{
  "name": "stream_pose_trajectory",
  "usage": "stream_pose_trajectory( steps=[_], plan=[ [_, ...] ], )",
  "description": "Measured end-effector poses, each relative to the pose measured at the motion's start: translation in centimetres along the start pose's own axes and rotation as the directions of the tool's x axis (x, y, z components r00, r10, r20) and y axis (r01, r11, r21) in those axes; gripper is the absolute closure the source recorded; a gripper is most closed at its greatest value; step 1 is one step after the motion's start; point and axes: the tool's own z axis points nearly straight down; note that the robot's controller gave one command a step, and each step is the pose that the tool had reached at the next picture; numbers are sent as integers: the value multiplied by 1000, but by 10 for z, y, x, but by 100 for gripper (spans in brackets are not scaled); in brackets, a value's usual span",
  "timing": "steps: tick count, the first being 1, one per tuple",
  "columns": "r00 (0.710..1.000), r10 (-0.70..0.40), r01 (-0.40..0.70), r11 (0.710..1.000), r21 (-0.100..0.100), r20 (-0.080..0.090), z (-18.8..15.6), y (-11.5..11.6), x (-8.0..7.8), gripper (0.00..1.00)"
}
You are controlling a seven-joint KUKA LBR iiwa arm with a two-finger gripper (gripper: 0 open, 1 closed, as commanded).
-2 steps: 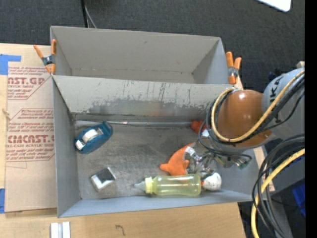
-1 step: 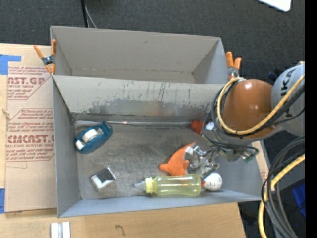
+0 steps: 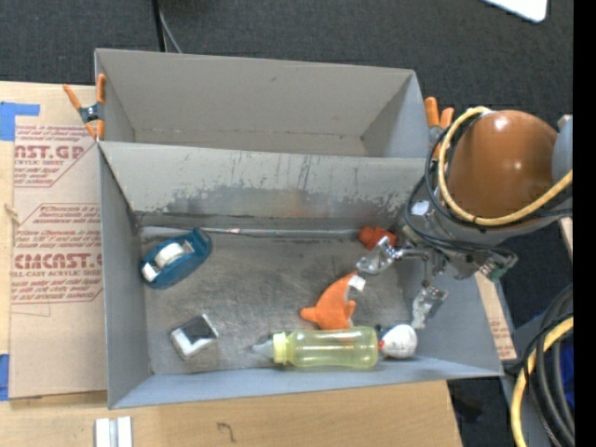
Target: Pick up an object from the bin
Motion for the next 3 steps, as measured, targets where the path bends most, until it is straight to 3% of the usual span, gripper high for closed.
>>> stream_pose_trajectory(
  steps=[1,2,3],
  plan=[
    [1000,0,0,1000,0,0,0,0,0,0],
    [996,-88,88,996,1,-2,8,-7,-28,0],
    [985,-172,172,985,3,4,12,17,-60,0]
  ],
)
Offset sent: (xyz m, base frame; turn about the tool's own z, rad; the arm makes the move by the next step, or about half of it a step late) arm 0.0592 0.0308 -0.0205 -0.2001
